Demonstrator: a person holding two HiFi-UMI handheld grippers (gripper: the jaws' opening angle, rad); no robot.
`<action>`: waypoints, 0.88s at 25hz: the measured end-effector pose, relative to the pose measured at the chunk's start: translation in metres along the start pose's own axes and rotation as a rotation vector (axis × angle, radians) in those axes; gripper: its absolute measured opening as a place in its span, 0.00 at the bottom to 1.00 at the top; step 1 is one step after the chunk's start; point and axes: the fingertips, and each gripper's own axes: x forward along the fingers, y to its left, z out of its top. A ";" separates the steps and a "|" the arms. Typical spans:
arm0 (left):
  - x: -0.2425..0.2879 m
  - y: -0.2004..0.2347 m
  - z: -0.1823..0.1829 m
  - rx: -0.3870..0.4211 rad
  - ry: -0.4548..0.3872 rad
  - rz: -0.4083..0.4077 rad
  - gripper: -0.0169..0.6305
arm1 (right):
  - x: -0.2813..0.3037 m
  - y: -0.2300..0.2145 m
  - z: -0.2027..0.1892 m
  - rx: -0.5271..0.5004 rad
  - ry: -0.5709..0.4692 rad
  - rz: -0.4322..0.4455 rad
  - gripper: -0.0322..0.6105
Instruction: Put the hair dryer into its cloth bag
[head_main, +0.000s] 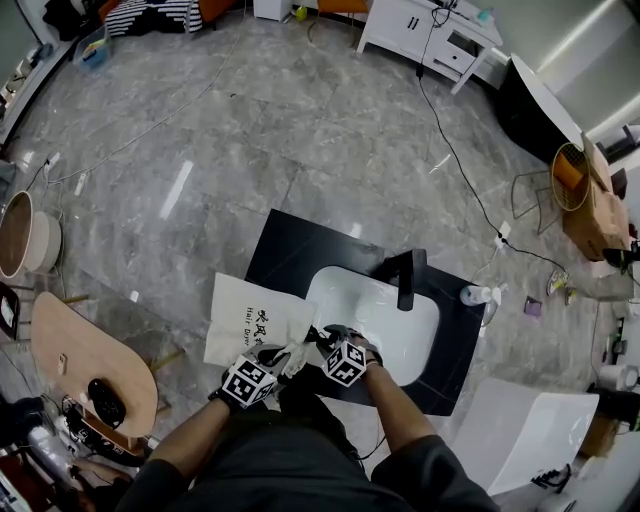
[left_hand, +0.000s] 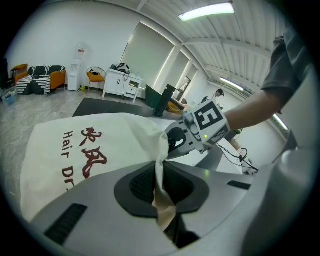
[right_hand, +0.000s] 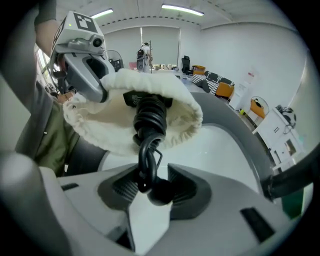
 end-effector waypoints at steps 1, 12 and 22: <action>0.000 -0.001 0.001 0.003 0.000 -0.002 0.07 | 0.000 0.001 0.006 -0.004 -0.011 -0.001 0.30; 0.005 -0.003 0.005 0.010 0.001 -0.026 0.07 | 0.018 0.003 0.080 -0.091 -0.116 0.005 0.30; 0.013 -0.010 -0.004 -0.012 0.029 -0.078 0.18 | 0.012 -0.002 0.061 -0.039 -0.113 0.001 0.35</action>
